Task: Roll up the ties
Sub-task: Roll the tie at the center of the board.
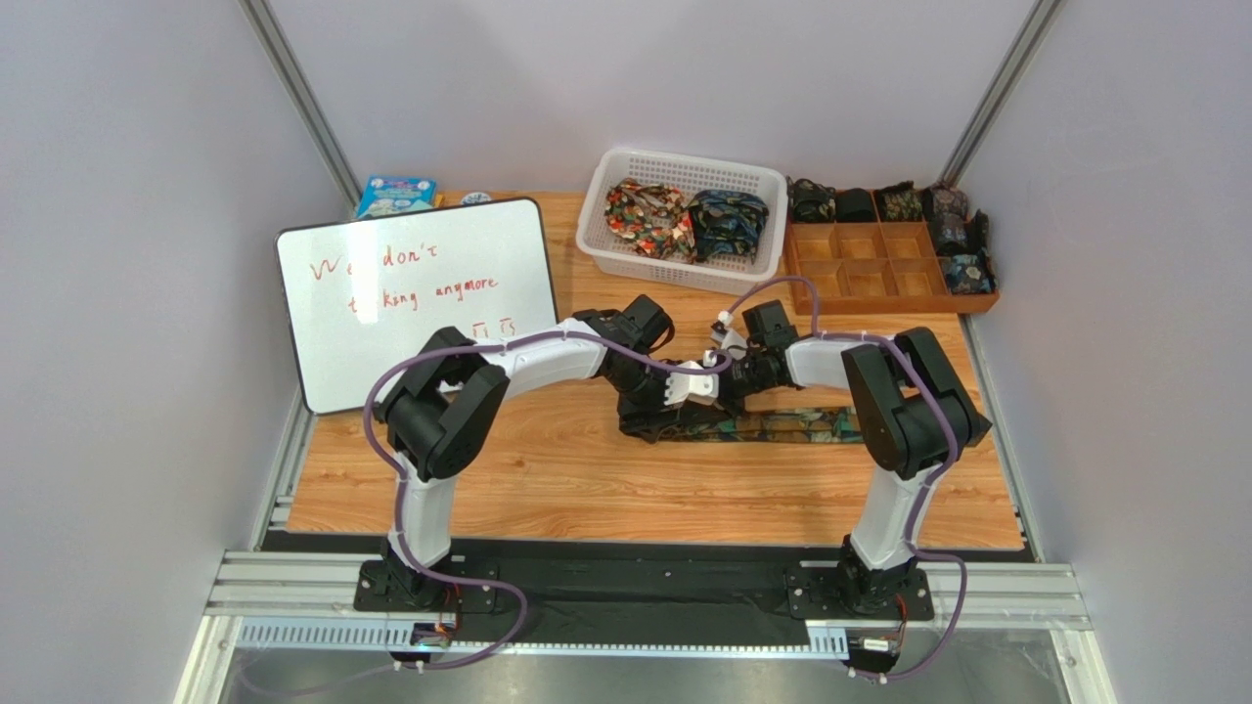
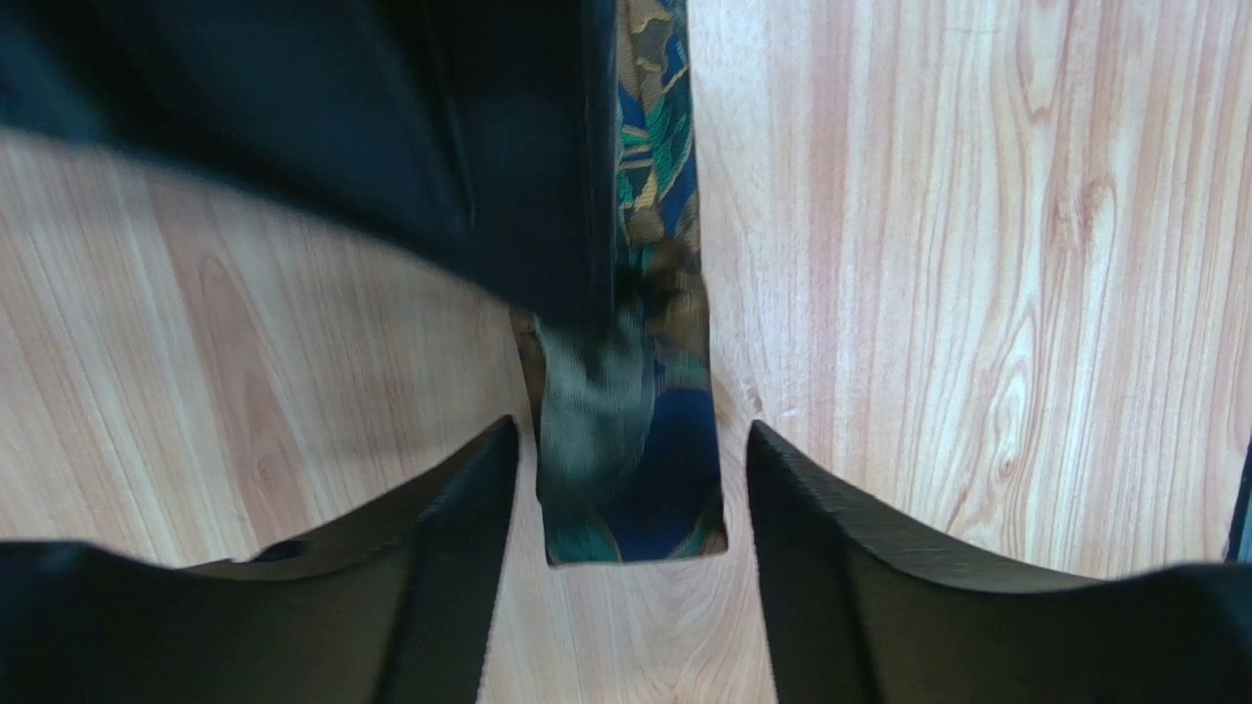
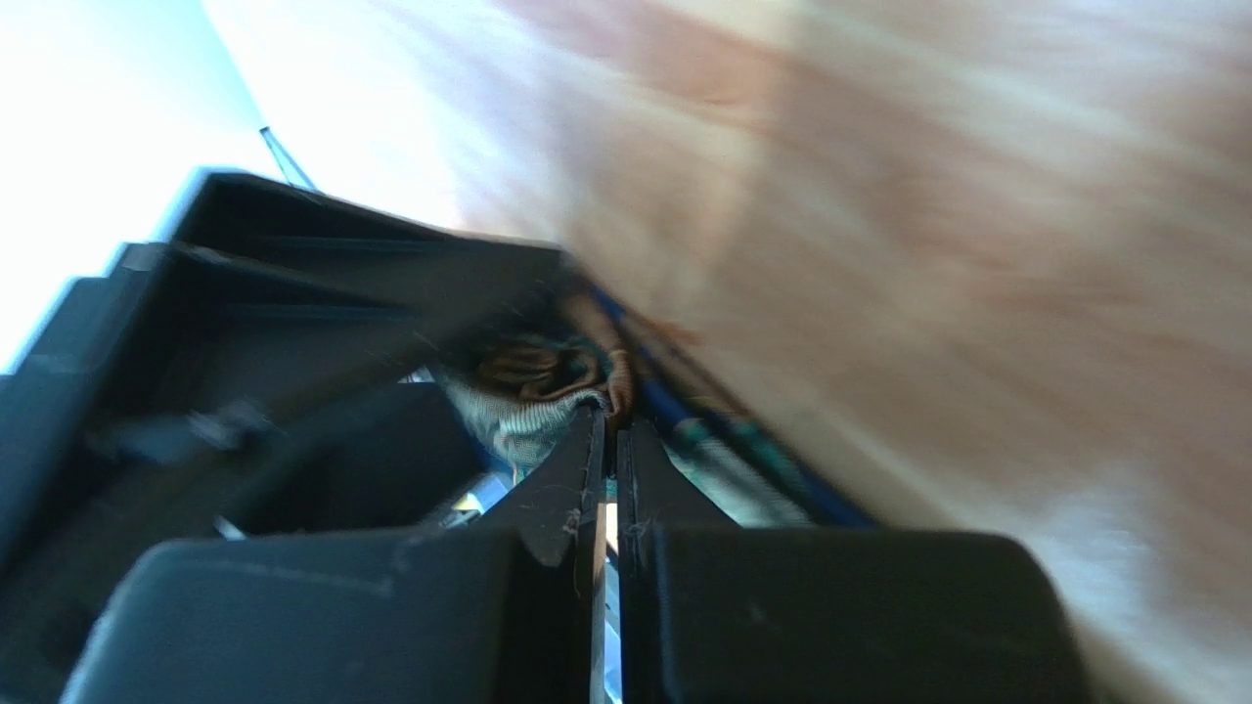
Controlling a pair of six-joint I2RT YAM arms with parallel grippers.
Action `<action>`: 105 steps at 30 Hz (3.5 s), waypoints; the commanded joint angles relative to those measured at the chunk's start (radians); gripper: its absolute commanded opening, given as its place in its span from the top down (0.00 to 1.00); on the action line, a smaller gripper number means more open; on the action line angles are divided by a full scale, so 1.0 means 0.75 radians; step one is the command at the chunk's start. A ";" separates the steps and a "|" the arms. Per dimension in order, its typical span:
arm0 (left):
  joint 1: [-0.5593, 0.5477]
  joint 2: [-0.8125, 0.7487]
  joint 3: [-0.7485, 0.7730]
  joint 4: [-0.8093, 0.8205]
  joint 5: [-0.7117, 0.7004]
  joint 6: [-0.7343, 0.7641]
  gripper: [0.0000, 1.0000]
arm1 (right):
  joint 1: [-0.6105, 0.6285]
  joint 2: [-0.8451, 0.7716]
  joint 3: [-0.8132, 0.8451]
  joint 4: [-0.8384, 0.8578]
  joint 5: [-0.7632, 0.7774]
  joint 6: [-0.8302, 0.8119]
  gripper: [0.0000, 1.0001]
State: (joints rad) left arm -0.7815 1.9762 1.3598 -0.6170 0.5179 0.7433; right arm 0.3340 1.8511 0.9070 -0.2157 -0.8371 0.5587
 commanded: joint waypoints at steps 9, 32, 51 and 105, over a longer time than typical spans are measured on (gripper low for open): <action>0.034 -0.142 -0.132 0.278 0.111 -0.191 0.15 | -0.063 0.095 -0.005 -0.079 0.138 -0.111 1.00; -0.009 -0.050 -0.152 0.240 -0.085 -0.222 0.77 | -0.081 -0.171 0.085 -0.287 0.004 -0.123 0.67; -0.011 -0.042 -0.117 0.209 -0.085 -0.214 0.66 | 0.009 -0.014 0.098 -0.246 0.044 -0.141 1.00; -0.097 0.001 -0.070 0.214 -0.132 -0.061 0.80 | -0.239 -0.130 0.061 -0.436 -0.072 -0.324 0.68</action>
State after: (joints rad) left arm -0.8635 1.9984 1.3289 -0.3271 0.4973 0.6147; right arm 0.1719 1.8412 0.9321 -0.5156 -0.8871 0.3378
